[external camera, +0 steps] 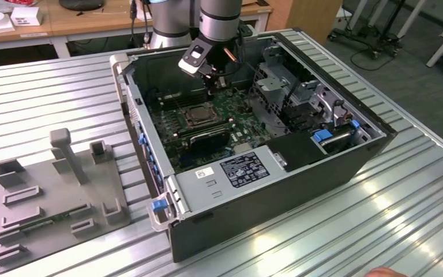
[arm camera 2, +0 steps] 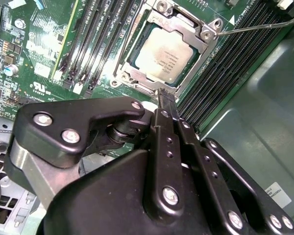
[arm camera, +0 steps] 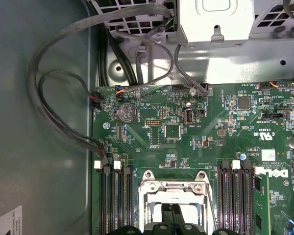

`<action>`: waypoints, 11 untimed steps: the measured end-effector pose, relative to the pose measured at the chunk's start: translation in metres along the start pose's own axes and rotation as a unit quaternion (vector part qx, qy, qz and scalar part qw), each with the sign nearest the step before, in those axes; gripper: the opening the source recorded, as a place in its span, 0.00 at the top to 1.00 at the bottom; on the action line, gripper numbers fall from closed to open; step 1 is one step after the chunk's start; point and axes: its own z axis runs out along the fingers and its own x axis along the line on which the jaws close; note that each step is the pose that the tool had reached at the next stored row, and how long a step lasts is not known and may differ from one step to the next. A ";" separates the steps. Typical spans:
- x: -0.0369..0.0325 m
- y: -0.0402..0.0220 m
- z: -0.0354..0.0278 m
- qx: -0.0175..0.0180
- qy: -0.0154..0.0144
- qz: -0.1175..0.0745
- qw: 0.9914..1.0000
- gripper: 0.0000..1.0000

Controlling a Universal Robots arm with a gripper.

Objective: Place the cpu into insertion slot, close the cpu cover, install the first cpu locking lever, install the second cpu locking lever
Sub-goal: 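Close the cpu cover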

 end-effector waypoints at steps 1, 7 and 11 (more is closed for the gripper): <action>0.0000 0.0000 0.0000 0.000 0.000 0.000 1.000 0.89; 0.0000 0.0000 0.0000 0.001 0.000 0.000 1.000 0.89; 0.0000 0.0000 0.0000 0.001 0.000 0.000 1.000 0.89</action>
